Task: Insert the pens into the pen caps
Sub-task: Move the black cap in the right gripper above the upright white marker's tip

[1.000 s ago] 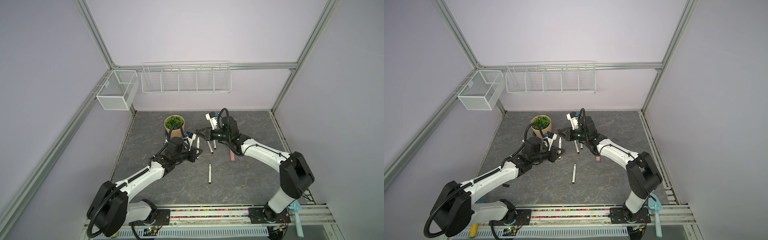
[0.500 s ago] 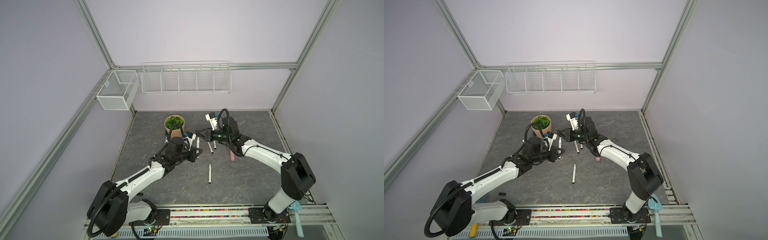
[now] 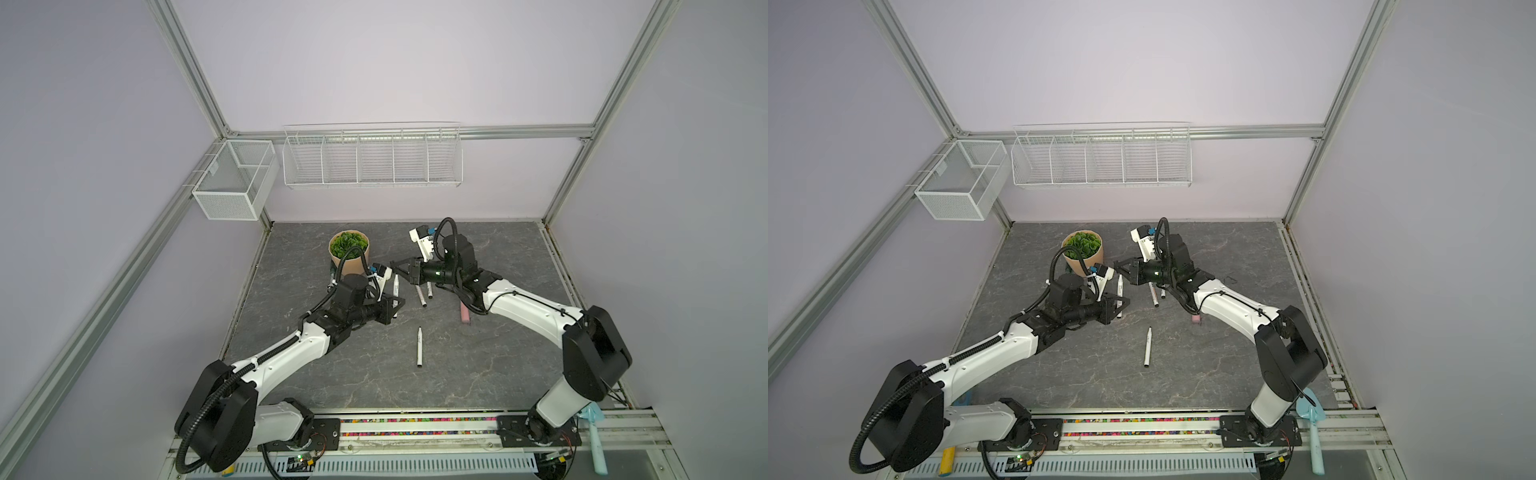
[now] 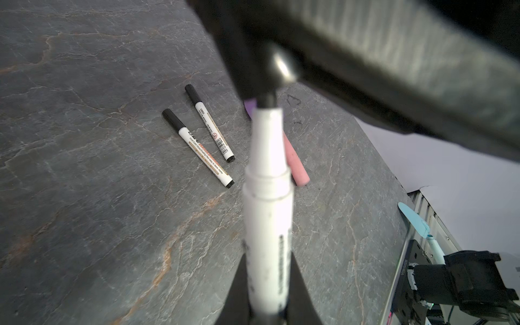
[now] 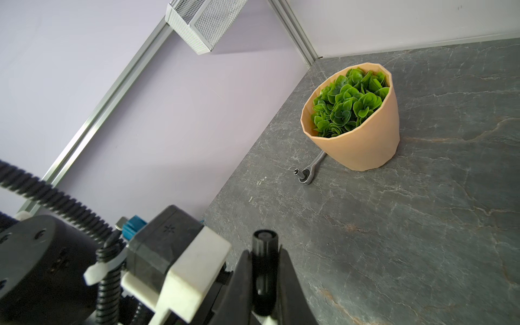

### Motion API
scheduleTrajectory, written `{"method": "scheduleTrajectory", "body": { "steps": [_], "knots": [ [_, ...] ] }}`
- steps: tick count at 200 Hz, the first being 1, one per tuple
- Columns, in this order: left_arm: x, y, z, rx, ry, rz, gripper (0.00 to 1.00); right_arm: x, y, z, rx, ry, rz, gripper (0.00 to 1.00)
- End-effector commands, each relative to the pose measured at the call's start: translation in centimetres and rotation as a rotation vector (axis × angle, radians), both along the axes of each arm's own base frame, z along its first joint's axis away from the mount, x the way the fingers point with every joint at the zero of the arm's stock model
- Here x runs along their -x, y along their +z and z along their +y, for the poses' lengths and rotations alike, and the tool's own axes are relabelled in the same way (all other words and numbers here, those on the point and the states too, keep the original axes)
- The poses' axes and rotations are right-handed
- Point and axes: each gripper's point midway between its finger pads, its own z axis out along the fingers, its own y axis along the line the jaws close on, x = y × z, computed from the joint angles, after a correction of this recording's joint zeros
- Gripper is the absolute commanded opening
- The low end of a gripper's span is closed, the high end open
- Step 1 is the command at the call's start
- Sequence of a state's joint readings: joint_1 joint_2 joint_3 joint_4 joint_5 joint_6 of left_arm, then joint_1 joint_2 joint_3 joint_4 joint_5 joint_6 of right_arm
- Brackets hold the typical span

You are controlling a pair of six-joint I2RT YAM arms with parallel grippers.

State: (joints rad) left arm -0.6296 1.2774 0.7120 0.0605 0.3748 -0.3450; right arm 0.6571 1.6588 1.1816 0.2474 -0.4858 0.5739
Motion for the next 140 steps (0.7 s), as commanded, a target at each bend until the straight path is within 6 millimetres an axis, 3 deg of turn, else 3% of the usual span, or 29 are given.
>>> {"method": "scheduleTrajectory", "body": {
  "steps": [1, 140],
  "knots": [
    [-0.44, 1.26, -0.4, 0.03, 0.0, -0.041, 0.0, 0.28, 0.98, -0.13, 0.007, 0.003, -0.026, 0.1],
    [-0.48, 1.67, -0.23, 0.038, 0.011, -0.052, 0.0, -0.36, 1.06, -0.92, 0.021, -0.018, -0.036, 0.1]
  ]
}}
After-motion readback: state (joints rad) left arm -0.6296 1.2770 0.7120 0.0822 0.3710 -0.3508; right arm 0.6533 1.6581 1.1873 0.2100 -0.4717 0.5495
